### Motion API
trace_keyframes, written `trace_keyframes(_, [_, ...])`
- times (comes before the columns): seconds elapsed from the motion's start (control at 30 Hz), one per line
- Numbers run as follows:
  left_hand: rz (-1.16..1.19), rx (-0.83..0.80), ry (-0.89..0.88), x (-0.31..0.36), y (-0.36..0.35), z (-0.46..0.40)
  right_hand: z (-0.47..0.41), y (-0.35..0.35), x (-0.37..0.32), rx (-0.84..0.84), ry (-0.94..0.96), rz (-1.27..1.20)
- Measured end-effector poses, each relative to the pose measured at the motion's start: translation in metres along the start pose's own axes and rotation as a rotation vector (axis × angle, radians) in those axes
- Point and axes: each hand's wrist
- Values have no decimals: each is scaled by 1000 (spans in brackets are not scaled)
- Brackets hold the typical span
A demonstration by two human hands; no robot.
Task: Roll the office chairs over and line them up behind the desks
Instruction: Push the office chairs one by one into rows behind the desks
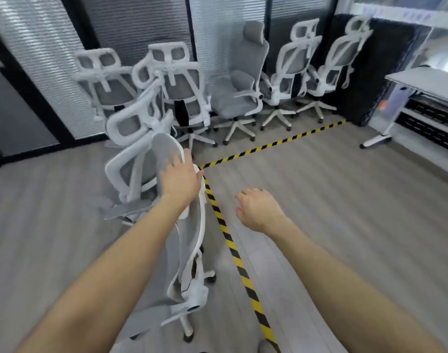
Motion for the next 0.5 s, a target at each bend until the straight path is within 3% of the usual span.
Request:
trace_keyframes(0.07, [16,-151,130,1,-5,-5,-8,-2,4,-21,62,-22])
trace_keyframes(0.3, [-140,-56,188,-15,-10,40,-39,-15,29,-29,260,-58])
trace_keyframes(0.5, [-94,-4,208,-56,8,120,-96,-13,10,14,295,-169])
Point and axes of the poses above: each hand's wrist, its own z-axis away from the middle knuckle, its own y-axis out of the back of the hand, x = y × z, and after that the axes turned 9 degrees about y, right-handed
